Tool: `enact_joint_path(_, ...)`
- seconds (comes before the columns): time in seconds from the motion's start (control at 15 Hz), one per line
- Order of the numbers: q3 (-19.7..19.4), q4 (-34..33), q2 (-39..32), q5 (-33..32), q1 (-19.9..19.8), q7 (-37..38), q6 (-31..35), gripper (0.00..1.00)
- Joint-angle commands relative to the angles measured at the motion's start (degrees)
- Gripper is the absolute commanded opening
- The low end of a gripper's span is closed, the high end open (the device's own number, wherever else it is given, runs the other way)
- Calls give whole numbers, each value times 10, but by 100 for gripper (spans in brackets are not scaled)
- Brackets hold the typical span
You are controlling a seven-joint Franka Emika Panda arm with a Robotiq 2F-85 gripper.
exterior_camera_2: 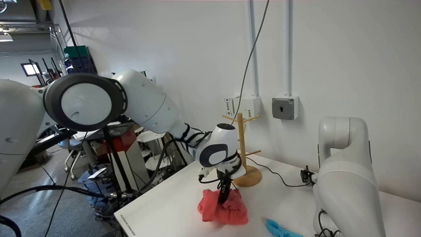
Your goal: Fold the sweatshirt on the table then unfold it
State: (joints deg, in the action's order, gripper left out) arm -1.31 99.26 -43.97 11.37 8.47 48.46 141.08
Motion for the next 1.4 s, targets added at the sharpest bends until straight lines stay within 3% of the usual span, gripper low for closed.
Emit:
enact_joint_path(0.0,12,74,29,5,0,-50,92,87)
enact_joint_path(0.13,16,104,42,6,2,-68,131,100)
enact_joint_path(0.73,14,251,164,3,32,-79,193,100)
enact_joint_path(1.33,-7,376,294,-67,71,-65,230,100)
